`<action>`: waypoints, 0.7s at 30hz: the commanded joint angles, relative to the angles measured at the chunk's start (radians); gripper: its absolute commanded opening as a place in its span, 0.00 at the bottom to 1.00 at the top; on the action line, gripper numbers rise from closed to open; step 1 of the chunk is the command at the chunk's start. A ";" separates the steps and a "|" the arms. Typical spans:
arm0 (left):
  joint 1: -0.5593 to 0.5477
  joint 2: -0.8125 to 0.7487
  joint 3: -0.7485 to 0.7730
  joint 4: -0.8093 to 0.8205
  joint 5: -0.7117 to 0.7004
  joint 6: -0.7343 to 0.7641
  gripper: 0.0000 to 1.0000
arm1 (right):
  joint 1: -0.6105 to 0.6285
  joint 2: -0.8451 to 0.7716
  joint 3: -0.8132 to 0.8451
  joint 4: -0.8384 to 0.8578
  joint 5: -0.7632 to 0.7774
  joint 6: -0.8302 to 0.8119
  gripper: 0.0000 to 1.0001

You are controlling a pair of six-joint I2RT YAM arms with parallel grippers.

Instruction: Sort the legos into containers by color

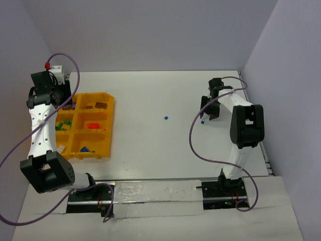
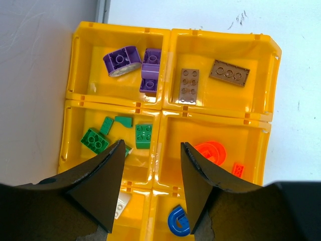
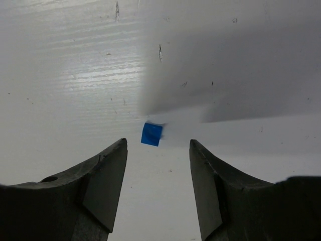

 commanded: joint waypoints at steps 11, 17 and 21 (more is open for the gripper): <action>-0.006 0.019 0.028 -0.009 0.014 -0.002 0.57 | 0.040 0.036 0.009 0.029 0.009 0.038 0.56; -0.011 0.027 0.040 -0.018 0.012 0.002 0.57 | 0.040 0.058 0.002 0.031 0.009 0.032 0.50; -0.014 0.025 0.054 -0.027 0.019 0.011 0.58 | 0.039 0.065 -0.012 0.033 0.005 0.028 0.50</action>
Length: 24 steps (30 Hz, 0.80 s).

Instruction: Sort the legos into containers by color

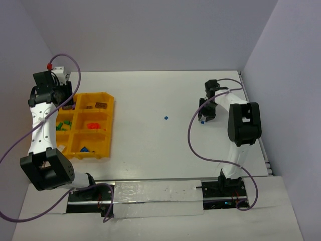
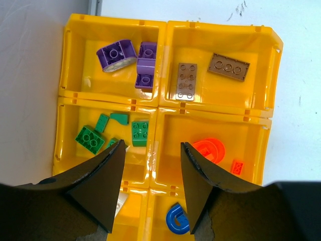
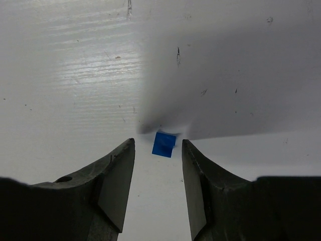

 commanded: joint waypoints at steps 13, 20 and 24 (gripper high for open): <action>-0.015 -0.022 0.027 0.005 0.050 0.031 0.60 | 0.005 0.015 -0.019 0.018 -0.016 -0.030 0.19; -0.015 -0.104 -0.014 0.056 0.324 0.044 0.74 | 0.001 -0.072 0.066 0.010 -0.256 -0.067 0.00; -0.016 -0.229 -0.103 0.210 0.641 -0.015 0.83 | 0.027 -0.080 0.230 0.022 -0.449 0.014 0.00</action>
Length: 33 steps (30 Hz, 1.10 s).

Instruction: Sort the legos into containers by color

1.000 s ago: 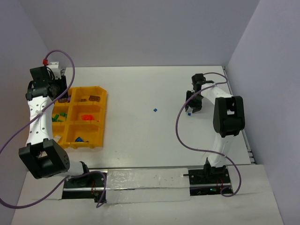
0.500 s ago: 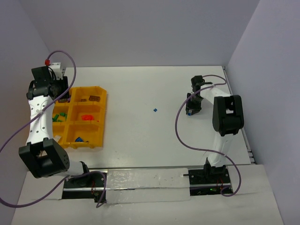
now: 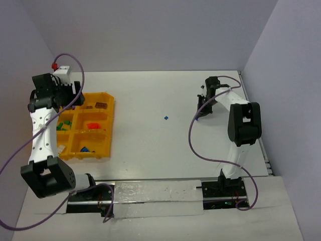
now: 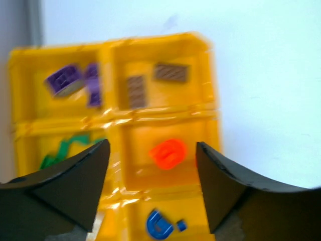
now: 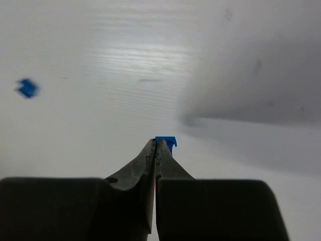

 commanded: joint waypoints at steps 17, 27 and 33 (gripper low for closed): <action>-0.291 -0.170 -0.341 0.533 0.442 -0.240 0.81 | 0.182 -0.066 0.264 0.137 -0.434 0.243 0.00; -0.485 -0.052 -0.396 0.916 0.430 -0.422 0.81 | 0.247 0.016 0.325 0.312 -0.642 0.475 0.00; -0.590 0.056 -0.344 0.993 0.393 -0.482 0.80 | 0.276 0.024 0.320 0.374 -0.670 0.553 0.00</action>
